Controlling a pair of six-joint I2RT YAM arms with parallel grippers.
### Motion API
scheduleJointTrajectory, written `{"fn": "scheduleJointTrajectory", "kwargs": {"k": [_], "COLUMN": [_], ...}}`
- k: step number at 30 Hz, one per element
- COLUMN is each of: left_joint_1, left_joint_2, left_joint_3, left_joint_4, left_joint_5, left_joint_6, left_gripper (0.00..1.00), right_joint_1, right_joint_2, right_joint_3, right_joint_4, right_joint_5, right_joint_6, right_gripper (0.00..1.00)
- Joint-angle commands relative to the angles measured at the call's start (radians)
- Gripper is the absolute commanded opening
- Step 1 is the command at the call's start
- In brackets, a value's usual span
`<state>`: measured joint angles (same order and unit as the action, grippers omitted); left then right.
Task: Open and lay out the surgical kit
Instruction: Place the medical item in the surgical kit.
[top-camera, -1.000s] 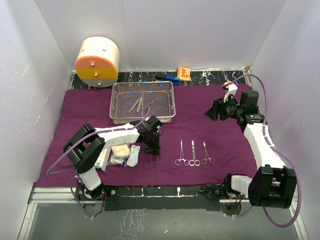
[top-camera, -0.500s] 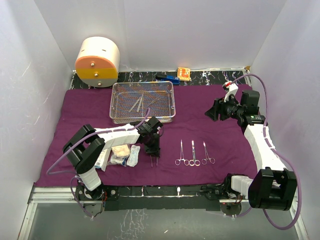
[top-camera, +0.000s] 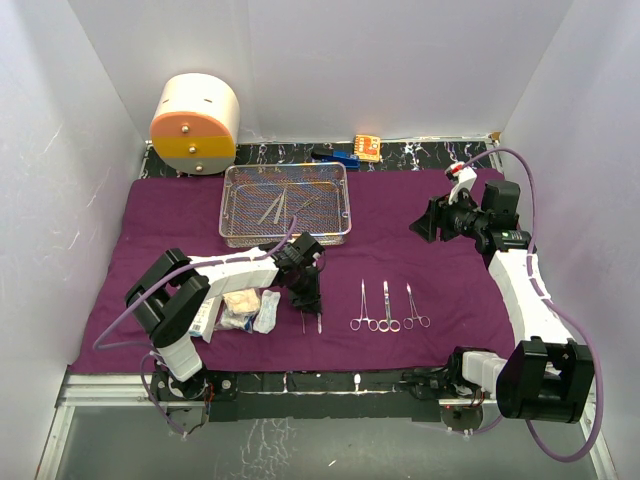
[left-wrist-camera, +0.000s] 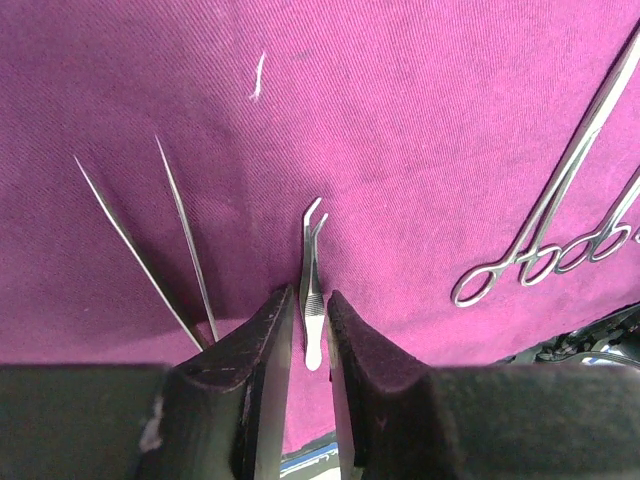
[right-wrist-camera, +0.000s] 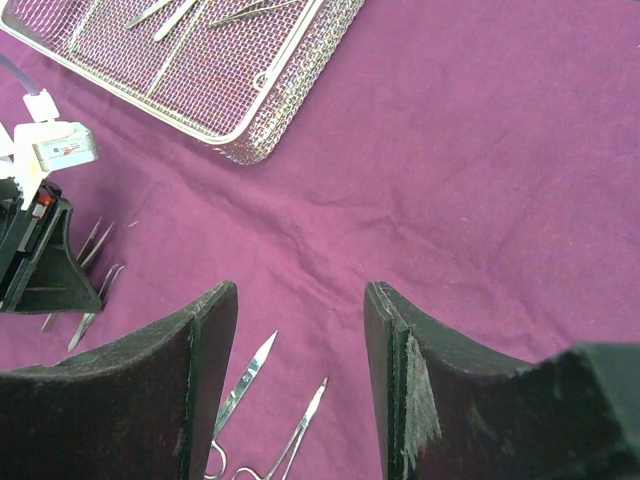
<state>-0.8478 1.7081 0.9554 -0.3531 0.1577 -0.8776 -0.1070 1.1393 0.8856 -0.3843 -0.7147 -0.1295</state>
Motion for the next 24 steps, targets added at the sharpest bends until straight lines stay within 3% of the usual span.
{"fn": "scheduleJointTrajectory", "kwargs": {"k": [1, 24], "left_joint_1": [-0.004, 0.044], "left_joint_2": [0.034, -0.006], "left_joint_3": [-0.038, -0.018], "left_joint_4": [-0.056, -0.02], "left_joint_5": [-0.004, -0.033], "left_joint_6": [-0.009, 0.06], "left_gripper": [0.21, 0.21], "right_joint_1": [-0.005, -0.003], "right_joint_2": [-0.033, -0.035], "right_joint_3": [-0.004, -0.003], "right_joint_4": [0.05, 0.033], "right_joint_5": [-0.022, -0.069], "right_joint_6": [-0.002, -0.033], "right_gripper": [0.52, 0.52]}}
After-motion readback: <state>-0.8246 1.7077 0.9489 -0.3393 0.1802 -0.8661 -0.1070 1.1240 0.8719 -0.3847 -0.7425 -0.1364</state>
